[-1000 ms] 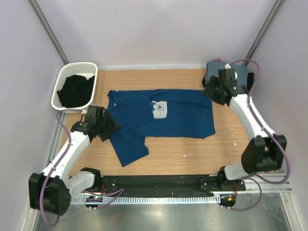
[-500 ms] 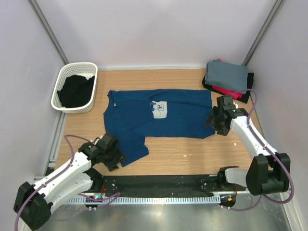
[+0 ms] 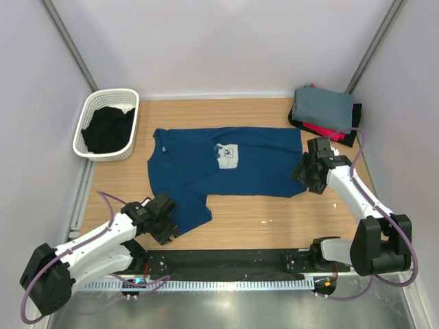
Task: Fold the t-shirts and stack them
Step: Fold the tshirt
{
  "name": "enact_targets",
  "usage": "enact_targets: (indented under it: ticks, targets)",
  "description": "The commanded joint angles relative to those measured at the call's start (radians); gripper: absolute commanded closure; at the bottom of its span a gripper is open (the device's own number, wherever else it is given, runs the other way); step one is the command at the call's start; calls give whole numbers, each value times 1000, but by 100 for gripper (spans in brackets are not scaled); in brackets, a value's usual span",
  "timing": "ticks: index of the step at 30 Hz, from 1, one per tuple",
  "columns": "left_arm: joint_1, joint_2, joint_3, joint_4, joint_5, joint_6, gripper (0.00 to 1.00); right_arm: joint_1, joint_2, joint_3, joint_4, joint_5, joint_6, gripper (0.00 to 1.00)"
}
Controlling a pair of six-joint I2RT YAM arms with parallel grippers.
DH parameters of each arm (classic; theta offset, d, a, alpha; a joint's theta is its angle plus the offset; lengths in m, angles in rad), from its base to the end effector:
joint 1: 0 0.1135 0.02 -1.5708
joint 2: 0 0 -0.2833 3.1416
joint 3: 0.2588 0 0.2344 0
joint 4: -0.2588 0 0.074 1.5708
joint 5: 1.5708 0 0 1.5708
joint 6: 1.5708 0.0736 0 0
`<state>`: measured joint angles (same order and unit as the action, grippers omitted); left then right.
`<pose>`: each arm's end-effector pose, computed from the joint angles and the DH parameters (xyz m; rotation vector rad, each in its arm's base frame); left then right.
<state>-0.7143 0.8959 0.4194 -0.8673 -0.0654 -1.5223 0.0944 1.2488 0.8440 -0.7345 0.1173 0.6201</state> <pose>0.0825 -0.0652 0.1404 -1.1786 2.7288 -0.2622 0.2236 0.0125 0.2145 0.7342 2.5950 0.0583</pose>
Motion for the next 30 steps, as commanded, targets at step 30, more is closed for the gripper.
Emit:
enact_targets:
  ticks: [30]
  targets:
    - [-5,-31,32,-19,-123,-15,100,2,56,-141,208,134,115,61]
